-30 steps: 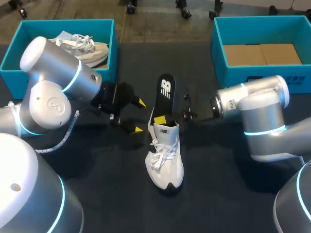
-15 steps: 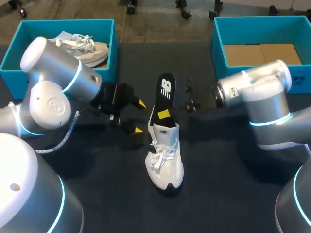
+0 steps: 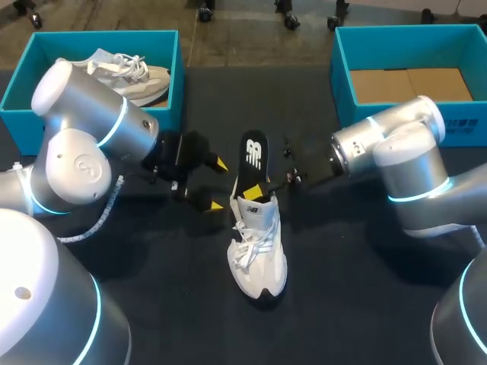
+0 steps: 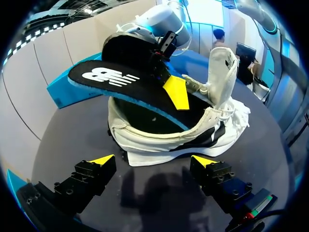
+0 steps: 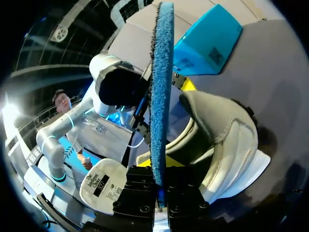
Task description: Take the shoe out of the shoebox, open the shoe tongue, remove and reinsert the insole, then place the shoe into the shoebox
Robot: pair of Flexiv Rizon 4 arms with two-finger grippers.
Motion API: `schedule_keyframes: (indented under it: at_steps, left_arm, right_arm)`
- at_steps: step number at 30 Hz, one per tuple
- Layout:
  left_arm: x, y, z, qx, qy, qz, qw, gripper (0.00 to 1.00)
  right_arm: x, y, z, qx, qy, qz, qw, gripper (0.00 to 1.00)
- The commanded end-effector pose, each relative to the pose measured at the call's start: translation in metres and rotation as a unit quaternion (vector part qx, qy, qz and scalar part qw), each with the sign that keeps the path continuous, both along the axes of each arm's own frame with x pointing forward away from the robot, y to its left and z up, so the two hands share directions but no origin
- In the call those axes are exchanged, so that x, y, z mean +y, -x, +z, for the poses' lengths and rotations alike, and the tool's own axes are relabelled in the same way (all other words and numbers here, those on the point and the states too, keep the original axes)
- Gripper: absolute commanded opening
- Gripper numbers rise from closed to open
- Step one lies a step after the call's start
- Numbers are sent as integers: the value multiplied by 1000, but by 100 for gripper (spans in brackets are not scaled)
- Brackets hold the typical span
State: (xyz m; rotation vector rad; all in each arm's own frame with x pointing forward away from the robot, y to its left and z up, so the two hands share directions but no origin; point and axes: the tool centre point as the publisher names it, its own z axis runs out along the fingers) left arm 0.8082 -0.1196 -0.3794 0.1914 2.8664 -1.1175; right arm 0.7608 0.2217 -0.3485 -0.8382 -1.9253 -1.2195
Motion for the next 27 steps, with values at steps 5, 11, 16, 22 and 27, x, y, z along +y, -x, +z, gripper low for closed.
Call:
schedule_keyframes:
  at_steps: [5, 11, 16, 22, 27]
  left_arm:
    - [-4, -2, 1, -3, 4, -5, 1000, 100]
    - [-5, -3, 2, -5, 6, -8, 1000, 100]
    - [-3, -2, 3, -6, 8, -6, 1000, 100]
    - [-1, -1, 2, -6, 9, -3, 1000, 100]
    - [0, 0, 2, -6, 9, -1, 1000, 100]
  right_arm:
    - [-2, -2, 9, -23, 13, -14, 1000, 23]
    - [-6, -13, 23, -47, 25, -10, 999, 27]
    - [-14, -22, 26, -54, 32, -7, 998, 30]
    - [-19, -31, 27, -52, 40, 1, 998, 27]
    - [-15, -34, 21, -38, 39, 19, 998, 0]
